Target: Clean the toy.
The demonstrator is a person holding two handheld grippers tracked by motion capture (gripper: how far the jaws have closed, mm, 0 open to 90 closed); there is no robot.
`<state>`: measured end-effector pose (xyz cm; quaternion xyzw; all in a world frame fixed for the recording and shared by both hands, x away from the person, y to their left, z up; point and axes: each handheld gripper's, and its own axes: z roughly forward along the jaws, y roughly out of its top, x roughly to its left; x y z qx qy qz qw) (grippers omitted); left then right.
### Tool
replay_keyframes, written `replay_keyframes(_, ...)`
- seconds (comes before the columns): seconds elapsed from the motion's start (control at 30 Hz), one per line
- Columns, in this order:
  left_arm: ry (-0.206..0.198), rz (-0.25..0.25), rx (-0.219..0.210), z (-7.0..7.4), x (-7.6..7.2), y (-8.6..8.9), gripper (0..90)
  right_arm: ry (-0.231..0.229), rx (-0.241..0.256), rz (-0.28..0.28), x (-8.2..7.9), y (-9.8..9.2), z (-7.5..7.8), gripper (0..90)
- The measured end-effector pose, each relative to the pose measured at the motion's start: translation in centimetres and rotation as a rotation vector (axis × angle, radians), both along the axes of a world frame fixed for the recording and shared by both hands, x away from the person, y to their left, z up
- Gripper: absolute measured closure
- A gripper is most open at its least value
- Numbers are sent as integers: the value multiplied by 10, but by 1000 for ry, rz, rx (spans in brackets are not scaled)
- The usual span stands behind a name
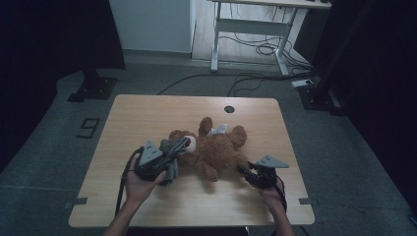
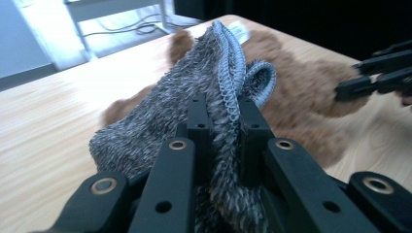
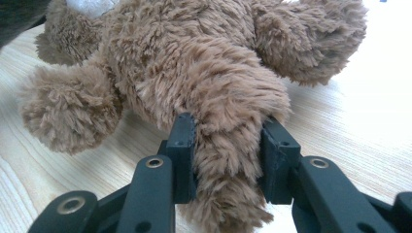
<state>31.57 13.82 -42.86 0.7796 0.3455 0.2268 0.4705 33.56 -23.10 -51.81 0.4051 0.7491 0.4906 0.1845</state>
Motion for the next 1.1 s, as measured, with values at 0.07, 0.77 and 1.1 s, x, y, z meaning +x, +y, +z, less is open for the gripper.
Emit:
replay_keyframes(0.07, 1, -30, 29, -3, 7, -22, 790, 2, 1, 2, 0, 0, 0, 639)
replay_keyframes(0.77, 85, -29, 139, -51, 22, -19, 801, 20, 29, 56, 2, -10, -1, 668)
replay_keyframes(1.1, 126, 81, 113, -59, 26, 30, 801, 21, 30, 60, 3, -11, -1, 660)
